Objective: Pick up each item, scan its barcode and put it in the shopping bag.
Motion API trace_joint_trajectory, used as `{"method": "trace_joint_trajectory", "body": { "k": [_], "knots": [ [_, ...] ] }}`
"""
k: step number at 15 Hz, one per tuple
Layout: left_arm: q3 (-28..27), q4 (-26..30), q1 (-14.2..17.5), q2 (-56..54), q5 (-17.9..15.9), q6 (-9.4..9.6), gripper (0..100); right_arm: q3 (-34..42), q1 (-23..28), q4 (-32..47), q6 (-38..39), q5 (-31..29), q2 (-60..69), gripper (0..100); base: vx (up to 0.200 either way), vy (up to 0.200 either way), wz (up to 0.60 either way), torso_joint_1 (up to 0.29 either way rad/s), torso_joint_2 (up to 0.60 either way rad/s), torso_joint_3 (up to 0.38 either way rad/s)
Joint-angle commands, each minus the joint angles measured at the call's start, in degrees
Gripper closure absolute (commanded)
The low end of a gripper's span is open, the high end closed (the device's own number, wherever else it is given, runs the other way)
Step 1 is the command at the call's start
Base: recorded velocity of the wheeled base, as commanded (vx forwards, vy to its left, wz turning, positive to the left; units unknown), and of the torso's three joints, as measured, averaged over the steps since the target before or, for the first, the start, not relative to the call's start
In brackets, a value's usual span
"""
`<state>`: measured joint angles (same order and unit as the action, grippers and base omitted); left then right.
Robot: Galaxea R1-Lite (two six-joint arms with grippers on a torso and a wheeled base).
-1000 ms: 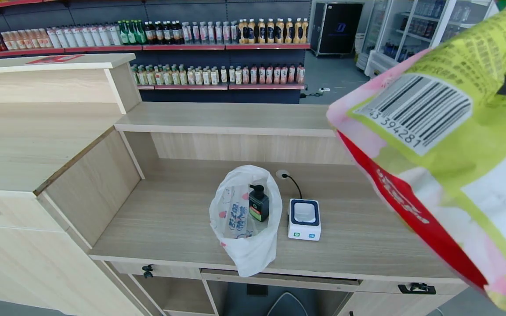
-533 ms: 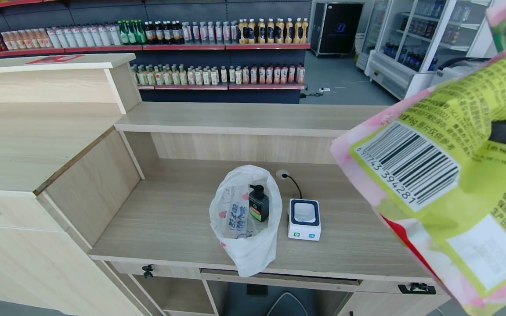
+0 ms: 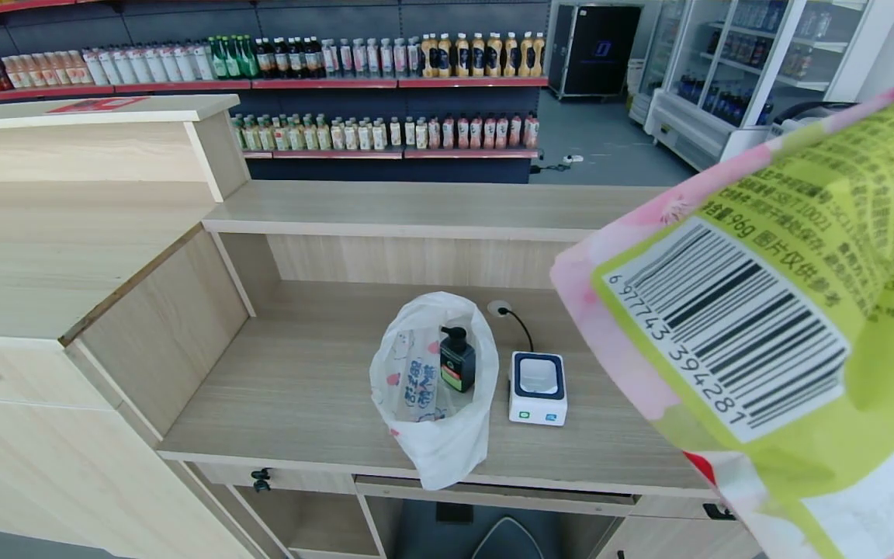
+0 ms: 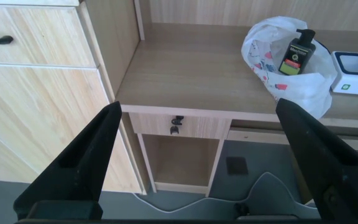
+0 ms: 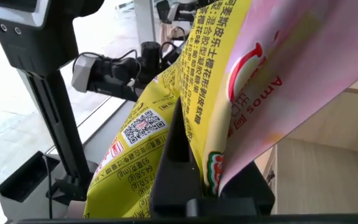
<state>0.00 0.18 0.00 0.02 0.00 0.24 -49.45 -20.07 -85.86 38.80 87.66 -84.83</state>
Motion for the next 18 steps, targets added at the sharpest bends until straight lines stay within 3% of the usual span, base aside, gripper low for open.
{"method": "trace_joint_trajectory", "body": {
  "k": [1,6,13,18],
  "knots": [
    [0.00,-0.01,0.00,-0.02,0.00,0.02,0,1.63,-1.03,-0.80,-0.31,2.34,0.20,100,0.000,0.000,0.00,0.000,0.00,0.000],
    [0.00,-0.01,0.00,-0.02,0.00,0.02,0,5.76,-0.94,-1.07,-5.40,2.34,3.62,100,0.000,0.000,0.00,0.000,0.00,0.000],
    [0.00,-0.01,0.00,-0.02,0.00,0.02,0,14.29,5.56,-0.80,-7.43,2.34,13.03,100,0.000,0.000,0.00,0.000,0.00,0.000],
    [0.00,-0.01,0.00,-0.02,0.00,0.02,0,15.70,9.61,-0.98,-11.03,2.34,13.56,100,0.000,0.000,0.00,0.000,0.00,0.000]
  ]
}}
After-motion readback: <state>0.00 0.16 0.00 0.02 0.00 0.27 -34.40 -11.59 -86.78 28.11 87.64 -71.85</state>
